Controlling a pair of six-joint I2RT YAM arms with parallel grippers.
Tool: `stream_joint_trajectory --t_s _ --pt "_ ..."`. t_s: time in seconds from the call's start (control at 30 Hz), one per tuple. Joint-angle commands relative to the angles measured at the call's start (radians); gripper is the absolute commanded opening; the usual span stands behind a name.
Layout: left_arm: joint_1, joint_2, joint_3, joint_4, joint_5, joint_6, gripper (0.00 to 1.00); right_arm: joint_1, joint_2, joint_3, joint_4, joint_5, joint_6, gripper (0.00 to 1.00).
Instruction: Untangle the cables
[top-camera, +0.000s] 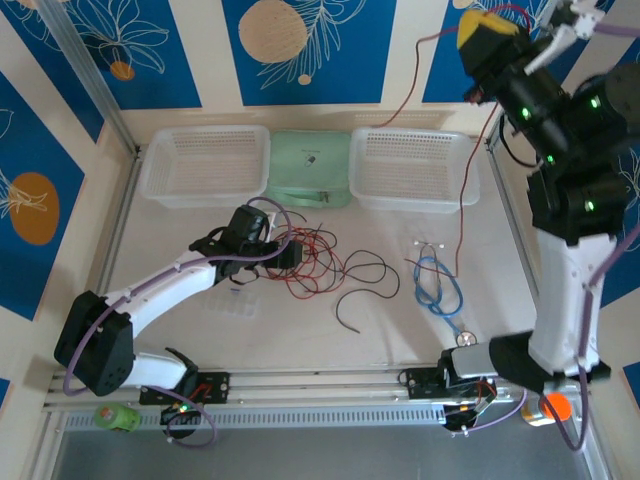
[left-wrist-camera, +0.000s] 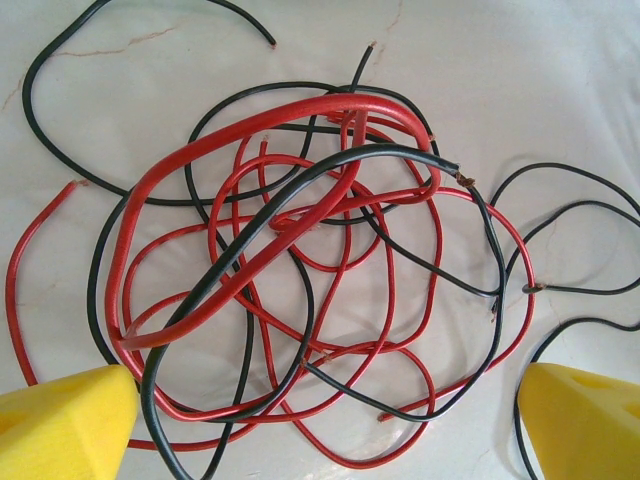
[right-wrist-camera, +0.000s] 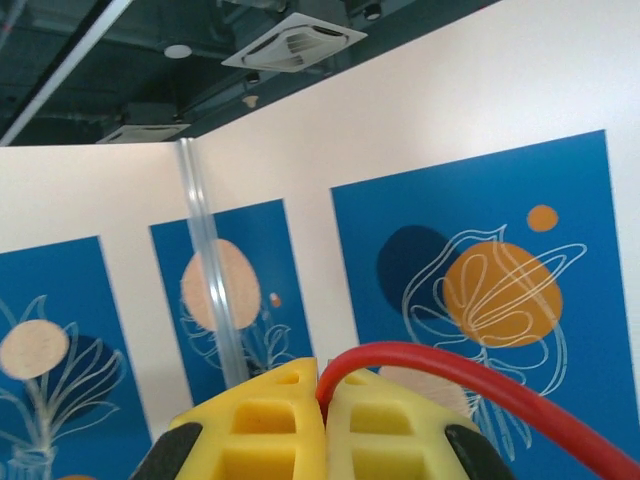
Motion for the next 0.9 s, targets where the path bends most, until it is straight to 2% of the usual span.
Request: stream_joint_trajectory --t_s 0.0,0.2,0.43,0.57,0.7,0.87 --pt "-0.008 -0.013 -0.010 0.006 -0.013 0.008 0.97 -0.032 0.147 0.128 0.016 -0.014 -0.017 0.00" --pt "-0.008 -0.006 -0.010 0.007 -0.012 0.005 0.97 -0.103 0.417 0.465 -0.019 -0.061 0.003 0.00" --pt "-0.008 0.037 0.007 0.006 -0.011 0.006 0.97 -0.194 0.552 0.487 0.149 -0.104 0.109 0.00" --pt "-0.008 0.069 0.021 0.011 -0.003 0.003 0.97 -0.226 0.600 0.498 0.176 -0.124 0.167 0.00" --pt "-0.008 0.101 0.027 0.023 0.005 -0.002 0.97 -0.203 0.595 0.396 0.135 -0.179 0.149 0.00" --pt "-0.008 0.125 0.035 0.025 0.015 -0.001 0.97 -0.140 0.475 0.016 0.254 -0.157 0.073 0.00"
